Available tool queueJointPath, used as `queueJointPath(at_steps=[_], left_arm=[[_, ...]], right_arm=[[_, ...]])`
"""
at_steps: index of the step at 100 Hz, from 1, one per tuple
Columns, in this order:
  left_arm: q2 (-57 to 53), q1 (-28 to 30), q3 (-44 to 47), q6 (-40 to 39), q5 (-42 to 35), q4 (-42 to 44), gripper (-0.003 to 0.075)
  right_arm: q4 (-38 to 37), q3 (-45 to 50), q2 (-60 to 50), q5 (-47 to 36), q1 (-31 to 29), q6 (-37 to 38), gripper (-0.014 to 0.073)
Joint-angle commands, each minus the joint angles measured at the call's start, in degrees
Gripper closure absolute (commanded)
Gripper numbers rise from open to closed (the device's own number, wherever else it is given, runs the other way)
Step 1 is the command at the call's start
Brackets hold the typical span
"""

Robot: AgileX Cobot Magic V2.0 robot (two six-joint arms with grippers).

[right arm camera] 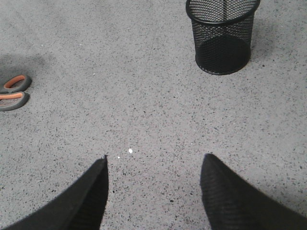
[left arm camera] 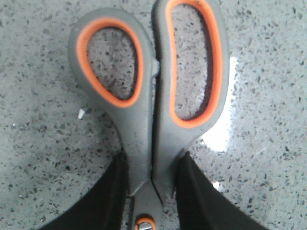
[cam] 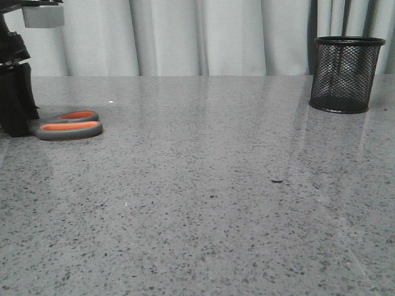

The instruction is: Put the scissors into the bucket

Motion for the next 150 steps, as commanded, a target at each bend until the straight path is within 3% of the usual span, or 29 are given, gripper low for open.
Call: queueJointPath(at_steps=[1,28,59,94,113,127,150], left_arm=[[-1.3,-0.5,-1.1,-0.3,2.4,-2.4,0.0729],[-3.4,-1.9,-6.6,-6.8,2.4,-1.4,0.0731],[-14.9,-5.9,-14.0,-12.1,2.3,1.8,0.0731],[-28.0,-17.9,-17.5,-18.1,2.2,6.5,0.0741],[-30.7,-25.7,-17.5,-22.4,1.6,10.2,0.0741],[-31.0,-31.1,-17.5,-28.5,0.4,13.4,0.0741],[-31.0,-38.2,-17.5,-29.4,-2.6,14.3,0.0741]], right_arm=[[0.5,-2.0,0.5,-2.9,-0.4,-0.8,0.0213],[0.7,-2.0,0.5,-2.9,-0.4,-0.8,0.0213],[5.1,-2.0,0.5,-3.6,-0.4,-2.6,0.0213],[35.9,-2.2,1.3,-6.3,-0.4,-22.2,0.0213],[50.5,-5.9,5.5,-3.1,-0.4,-30.5,0.0213],[53.5,-9.9,9.6,0.0,-0.4,-31.9,0.0213],[56.3,-15.9,16.0,4.1,-0.4,-33.2,0.0213]])
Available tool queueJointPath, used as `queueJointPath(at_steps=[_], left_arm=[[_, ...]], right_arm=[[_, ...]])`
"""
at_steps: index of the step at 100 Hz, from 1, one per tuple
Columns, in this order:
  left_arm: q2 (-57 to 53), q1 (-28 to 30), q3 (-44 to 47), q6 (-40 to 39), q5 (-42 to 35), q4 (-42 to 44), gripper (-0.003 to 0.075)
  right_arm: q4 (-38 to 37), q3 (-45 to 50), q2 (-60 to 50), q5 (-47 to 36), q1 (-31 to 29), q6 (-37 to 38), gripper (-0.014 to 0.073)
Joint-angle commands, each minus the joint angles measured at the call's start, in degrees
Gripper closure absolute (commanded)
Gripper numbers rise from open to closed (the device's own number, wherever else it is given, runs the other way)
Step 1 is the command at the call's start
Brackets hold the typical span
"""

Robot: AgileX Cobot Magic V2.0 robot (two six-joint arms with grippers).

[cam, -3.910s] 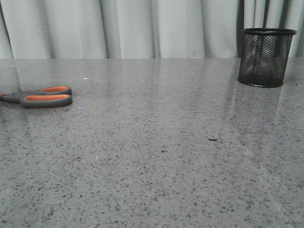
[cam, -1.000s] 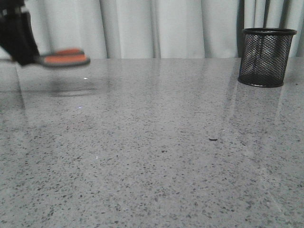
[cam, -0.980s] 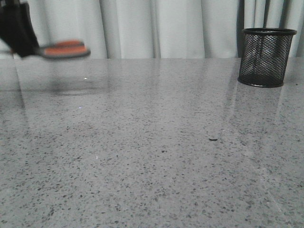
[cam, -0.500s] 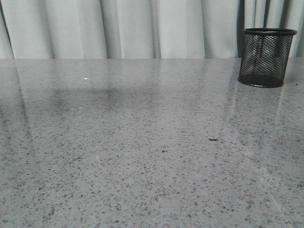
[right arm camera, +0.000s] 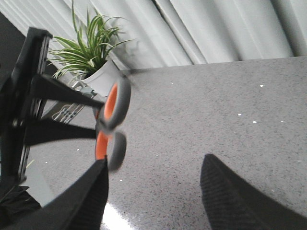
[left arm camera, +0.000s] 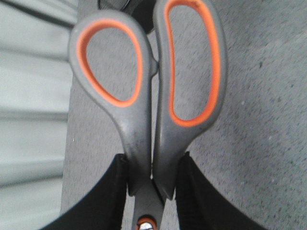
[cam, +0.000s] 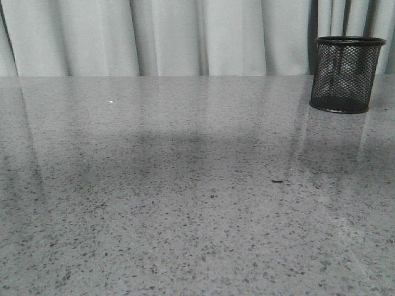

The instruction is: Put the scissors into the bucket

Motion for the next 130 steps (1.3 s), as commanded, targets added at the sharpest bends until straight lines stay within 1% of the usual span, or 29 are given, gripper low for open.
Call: queueJointPath(at_steps=[1,19,34,50,63,94,99,106,130], left_arm=[[-1.7,-2.7,-1.7,-1.9,-5.4,0.0,0.0741],[-1.3,-5.3,-1.7,-4.5,-8.4,0.3,0.0741],[-0.6,-5.6,-1.7,-5.5,-8.7,0.3,0.0741],[0.0,-5.6,-1.7,-5.9,-10.0,0.0,0.0741],[0.8,-5.6,-1.7,-5.9,-10.3,0.0,0.0741],[3.0,-5.6,-1.7,-7.1,-13.5,-0.3,0.0741],[3.2,-5.6,-1.7,-7.1,-13.5,-0.3,0.0741],[3.5,-5.6,-1.7,-7.1,-13.7,-0.3,0.0741],[4.6,-5.6,-1.7,-7.1,-14.8,-1.7,0.0738]], right_arm=[[4.4,-3.9,2.3,1.1,-0.4,-1.4,0.0213],[7.0,-7.7,6.9,5.7,-0.4,-1.5,0.0213],[9.2,-9.7,10.0,9.6,-0.4,-1.9,0.0213],[9.3,-11.4,12.4,10.6,-0.4,-2.0,0.0213],[11.6,-12.0,13.5,11.8,-0.4,-3.4,0.0213],[11.6,-12.0,16.0,12.5,-0.4,-3.5,0.0223],[11.6,-12.0,16.4,12.6,-0.4,-3.5,0.0255],[11.7,-12.0,16.9,12.7,-0.4,-3.5,0.0329],[11.7,-12.0,17.7,14.4,-0.4,-3.9,0.0643]])
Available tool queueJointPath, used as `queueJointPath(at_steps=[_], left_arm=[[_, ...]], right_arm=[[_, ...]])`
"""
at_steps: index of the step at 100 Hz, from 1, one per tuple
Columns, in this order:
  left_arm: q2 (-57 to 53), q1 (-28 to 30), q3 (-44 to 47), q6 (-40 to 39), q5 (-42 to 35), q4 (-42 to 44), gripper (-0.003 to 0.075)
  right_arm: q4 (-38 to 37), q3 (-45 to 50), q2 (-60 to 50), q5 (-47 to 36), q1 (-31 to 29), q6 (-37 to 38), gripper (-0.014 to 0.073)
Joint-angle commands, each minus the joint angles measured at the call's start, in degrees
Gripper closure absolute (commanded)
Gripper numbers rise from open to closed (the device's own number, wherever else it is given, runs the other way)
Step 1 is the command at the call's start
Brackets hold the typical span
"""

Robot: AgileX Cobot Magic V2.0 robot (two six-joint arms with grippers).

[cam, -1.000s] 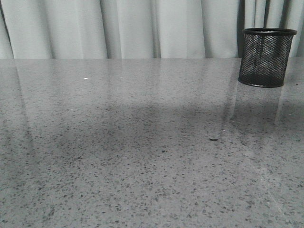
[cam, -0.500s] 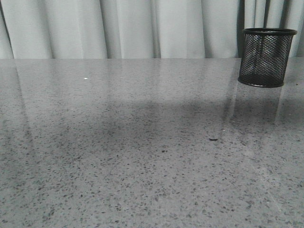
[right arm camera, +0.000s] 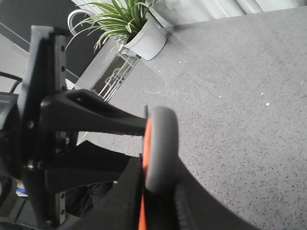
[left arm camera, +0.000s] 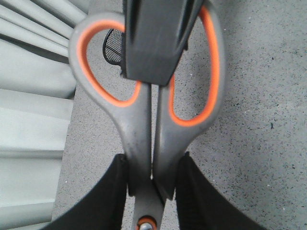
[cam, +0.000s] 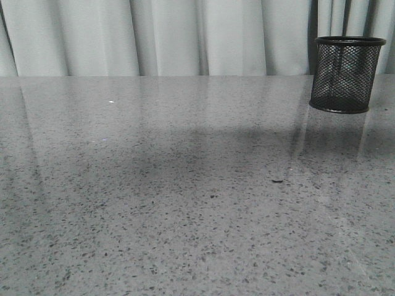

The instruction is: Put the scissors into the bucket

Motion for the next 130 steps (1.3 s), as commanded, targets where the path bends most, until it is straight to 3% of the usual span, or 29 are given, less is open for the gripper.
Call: queueJointPath(at_steps=[1,12,29,36,57,75,104,130], left_arm=[[-1.3,-0.6,-1.7,-0.9,-4.5,-1.4,0.0736],[-0.7,-0.6,-1.7,-0.9,-4.2,-2.5,0.0652],[-0.5,-0.6,-1.7,-1.0,-4.1,-3.5,0.0289],[-0.5,-0.6,-1.7,-1.3,-4.1,-3.5,0.0216],[-0.7,1.0,-1.7,-7.7,-4.1,-3.4,0.0272],[-1.9,8.6,-1.7,-15.5,-3.7,-3.4,0.0304],[-7.4,25.6,-1.7,-20.7,-2.0,-3.6,0.0304],[-11.7,37.0,-1.7,-20.7,-0.8,-3.6,0.0304]], right_arm=[[4.0,-1.8,-0.8,1.0,-0.4,-1.0,0.0651],[4.0,-1.8,-0.8,0.9,-0.4,-1.0,0.0660],[4.0,-1.8,-0.8,0.8,-0.4,-1.0,0.0661],[4.0,-1.8,-0.8,0.8,-0.4,-1.0,0.0660],[-0.8,-1.8,-0.8,-2.8,-0.4,-1.0,0.0655],[-8.7,-3.8,-0.8,-7.0,-1.3,2.2,0.0641],[-34.1,-15.0,-0.8,-9.0,-8.4,17.2,0.0641],[-57.2,-21.0,-0.8,-8.9,-9.2,28.1,0.0641]])
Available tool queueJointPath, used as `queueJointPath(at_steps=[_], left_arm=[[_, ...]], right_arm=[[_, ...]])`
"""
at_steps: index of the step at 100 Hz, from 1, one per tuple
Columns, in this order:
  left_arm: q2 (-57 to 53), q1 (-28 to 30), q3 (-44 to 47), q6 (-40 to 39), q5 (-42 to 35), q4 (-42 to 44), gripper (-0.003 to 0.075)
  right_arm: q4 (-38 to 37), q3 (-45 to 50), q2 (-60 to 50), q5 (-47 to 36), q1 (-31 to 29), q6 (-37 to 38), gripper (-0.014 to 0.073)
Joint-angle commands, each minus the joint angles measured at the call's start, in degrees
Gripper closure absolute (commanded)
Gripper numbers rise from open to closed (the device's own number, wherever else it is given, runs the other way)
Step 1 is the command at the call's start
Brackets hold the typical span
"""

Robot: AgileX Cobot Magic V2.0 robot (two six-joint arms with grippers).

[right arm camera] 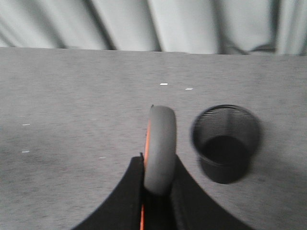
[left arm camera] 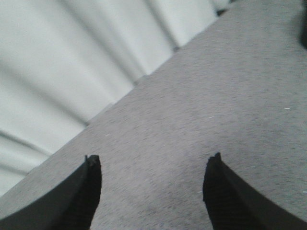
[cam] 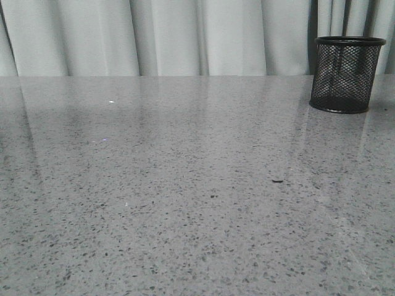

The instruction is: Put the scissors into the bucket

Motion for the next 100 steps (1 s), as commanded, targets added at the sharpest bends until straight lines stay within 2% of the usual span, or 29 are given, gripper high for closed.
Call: queueJointPath(at_steps=[1,9,14,100], left_arm=[[-2.4,2.8,-1.7,-0.7,-3.0,-1.1,0.0304],[-3.1,4.3,-1.7,-0.7,-3.0,-1.1,0.0304],[-3.4,4.7,-1.7,-0.7,-3.0,-1.1,0.0304],[-3.5,4.7,-1.7,-0.7,-2.7,-1.6,0.0304]], right_arm=[[-6.4,-2.7,-1.1,-3.0,-0.5,3.6,0.0641],[-12.6,-3.1,-0.6,-2.3,-0.5,6.5,0.0641],[-14.0,-3.1,0.1,-1.8,-0.5,6.6,0.0641],[-14.7,-4.7,13.4,-2.7,-0.3,6.6,0.0642]])
